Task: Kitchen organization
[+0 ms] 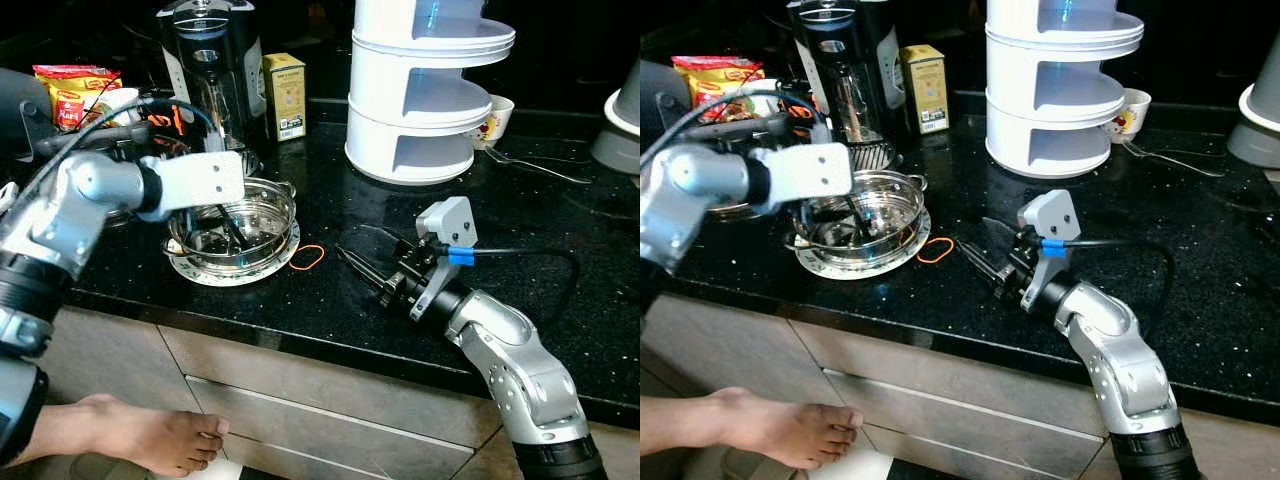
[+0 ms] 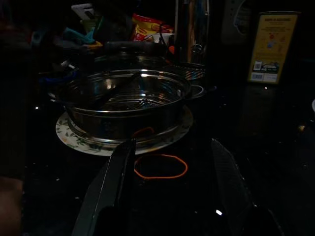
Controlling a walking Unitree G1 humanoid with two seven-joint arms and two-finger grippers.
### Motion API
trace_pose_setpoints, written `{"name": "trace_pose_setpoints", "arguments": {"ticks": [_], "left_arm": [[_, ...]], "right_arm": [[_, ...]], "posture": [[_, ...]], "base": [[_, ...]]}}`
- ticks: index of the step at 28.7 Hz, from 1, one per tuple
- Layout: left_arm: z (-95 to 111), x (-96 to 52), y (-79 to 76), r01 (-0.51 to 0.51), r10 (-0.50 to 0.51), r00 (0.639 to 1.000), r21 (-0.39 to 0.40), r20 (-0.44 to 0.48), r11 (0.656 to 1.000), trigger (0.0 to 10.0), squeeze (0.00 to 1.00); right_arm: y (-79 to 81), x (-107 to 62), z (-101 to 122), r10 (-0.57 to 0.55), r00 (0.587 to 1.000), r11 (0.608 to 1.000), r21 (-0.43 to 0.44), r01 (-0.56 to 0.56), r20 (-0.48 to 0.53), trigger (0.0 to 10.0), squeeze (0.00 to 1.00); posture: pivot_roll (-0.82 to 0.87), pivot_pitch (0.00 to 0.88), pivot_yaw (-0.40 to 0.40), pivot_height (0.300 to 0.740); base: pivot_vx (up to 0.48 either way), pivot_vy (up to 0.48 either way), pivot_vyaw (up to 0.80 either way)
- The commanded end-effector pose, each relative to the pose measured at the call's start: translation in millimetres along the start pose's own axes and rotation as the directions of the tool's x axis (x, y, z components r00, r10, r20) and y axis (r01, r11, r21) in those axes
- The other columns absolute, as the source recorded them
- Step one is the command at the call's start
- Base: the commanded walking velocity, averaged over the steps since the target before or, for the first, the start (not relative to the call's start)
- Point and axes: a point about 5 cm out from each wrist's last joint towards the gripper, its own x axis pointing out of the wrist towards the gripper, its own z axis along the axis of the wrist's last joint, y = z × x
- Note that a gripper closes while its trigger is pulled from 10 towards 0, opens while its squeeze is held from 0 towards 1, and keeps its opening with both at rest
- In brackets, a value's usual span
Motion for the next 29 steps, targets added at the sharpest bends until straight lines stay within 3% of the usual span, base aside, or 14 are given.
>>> {"name": "trace_pose_setpoints", "arguments": {"ticks": [1,5,9,12,16,21,29], "left_arm": [[-3,-6.1,8.3,-0.026,0.027,0.999,0.026,-0.028,0.999,10.0,0.0],[-3,-10.4,14.7,-0.058,0.059,0.998,0.031,-0.028,0.998,10.0,0.0],[-5,-11.4,9.1,0.021,-0.021,0.999,0.004,-0.024,1.0,10.0,0.0],[-13,-11.0,-3.0,0.123,-0.121,0.989,0.011,-0.084,0.992,10.0,0.0],[-20,-7.6,-10.2,0.16,-0.155,0.979,0.029,-0.131,0.987,10.0,0.0],[-20,-4.7,-10.6,0.173,-0.164,0.975,0.043,-0.151,0.984,10.0,0.0],[-21,18.2,-15.2,0.095,-0.08,0.985,0.094,-0.154,0.991,10.0,0.0]], "right_arm": [[1.3,-0.8,1,-0.002,1.0,1.0,-0.008,0.002,-0.001,10.0,0.0],[2.1,-0.7,1,-0.002,1.0,1.0,-0.005,0.002,-0.002,10.0,0.0],[3.0,-0.9,-1,-0.001,1.0,1.0,-0.004,0.001,-0.006,10.0,0.0],[2.7,-1.2,-1,-0.004,1.0,1.0,-0.008,0.004,-0.01,10.0,0.0],[2.6,-1.4,-1,-0.007,1.0,1.0,-0.008,0.007,-0.01,10.0,0.0],[2.9,-2.2,-1,-0.011,1.0,1.0,-0.006,0.011,-0.011,10.0,0.0],[3.0,-4.7,-2,-0.03,0.999,1.0,-0.006,0.03,-0.014,10.0,0.0]], "posture": [[-0.1,0.038,0.043,0.74],[-0.1,0.034,0.045,0.74],[-0.1,0.028,0.044,0.74],[-0.1,0.024,0.044,0.74],[-0.1,0.024,0.045,0.74],[-0.1,0.031,0.047,0.74],[-0.1,0.047,0.056,0.74]], "base": [[0.0,0.0,0.0],[0.0,0.0,0.0],[0.0,0.0,0.0],[0.0,0.0,0.0],[0.0,0.0,0.0],[0.0,0.0,0.0],[0.0,0.0,0.0]]}}
